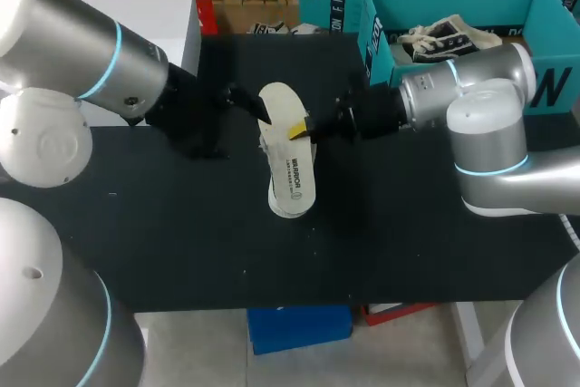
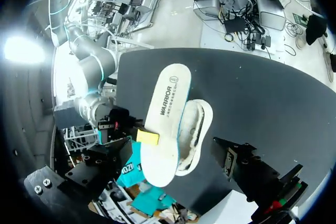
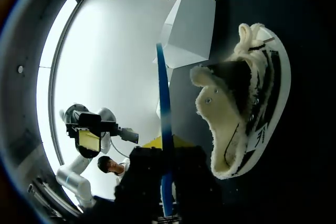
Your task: Take the shoe out of the shoebox, open the shoe tongue, remove and reinsert the insole, then place the shoe into the shoebox
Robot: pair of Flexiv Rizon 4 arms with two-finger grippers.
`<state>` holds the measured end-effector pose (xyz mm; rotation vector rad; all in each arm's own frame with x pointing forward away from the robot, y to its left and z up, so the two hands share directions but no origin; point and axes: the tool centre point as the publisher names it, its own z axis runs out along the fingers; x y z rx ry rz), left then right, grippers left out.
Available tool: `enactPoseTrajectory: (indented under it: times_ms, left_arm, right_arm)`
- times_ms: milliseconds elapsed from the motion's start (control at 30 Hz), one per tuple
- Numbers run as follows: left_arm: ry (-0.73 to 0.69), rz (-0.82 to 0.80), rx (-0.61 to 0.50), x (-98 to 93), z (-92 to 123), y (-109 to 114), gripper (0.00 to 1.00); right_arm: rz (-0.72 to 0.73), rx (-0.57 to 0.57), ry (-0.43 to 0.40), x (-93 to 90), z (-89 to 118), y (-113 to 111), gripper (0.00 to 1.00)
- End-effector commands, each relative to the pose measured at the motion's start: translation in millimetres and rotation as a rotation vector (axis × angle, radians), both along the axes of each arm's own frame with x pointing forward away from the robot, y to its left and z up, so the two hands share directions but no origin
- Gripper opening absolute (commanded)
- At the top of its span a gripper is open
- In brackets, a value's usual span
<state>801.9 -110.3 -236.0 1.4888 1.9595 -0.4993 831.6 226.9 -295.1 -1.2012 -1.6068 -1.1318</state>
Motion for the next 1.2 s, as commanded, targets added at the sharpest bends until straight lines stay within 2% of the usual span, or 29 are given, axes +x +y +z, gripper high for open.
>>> enactPoseTrajectory:
  times_ms: [33, 300, 867, 967, 1067, 1200]
  left_arm:
    - [-0.135, -0.063, -0.417, 4.2, -3.5, 11.8, 1.0]
    - [-0.14, -0.105, -0.516, 15.9, -9.2, 16.4, 1.0]
    - [-0.14, -0.105, -0.516, 15.9, -9.2, 16.4, 1.0]
    - [-0.159, -0.071, -0.627, 10.7, -21.9, 13.2, 1.0]
    - [-0.161, 0.031, -0.737, 8.8, -31.9, 14.4, 1.0]
    - [-0.214, 0.091, -0.779, 9.4, -40.0, 14.3, 1.0]
  right_arm:
    - [-0.002, 0.0, 0.0, 0.1, -0.5, 1.1, 0.0]
    - [-0.002, 0.0, 0.0, 0.1, -0.5, 1.1, 0.0]
    - [-0.002, 0.0, 0.0, 0.1, -0.5, 1.1, 0.0]
    - [-0.002, 0.0, 0.0, 0.1, -0.5, 1.1, 0.0]
    - [-0.002, 0.0, 0.0, 0.1, -0.5, 1.1, 0.0]
    - [-0.002, 0.0, 0.0, 0.1, -0.5, 1.1, 0.0]
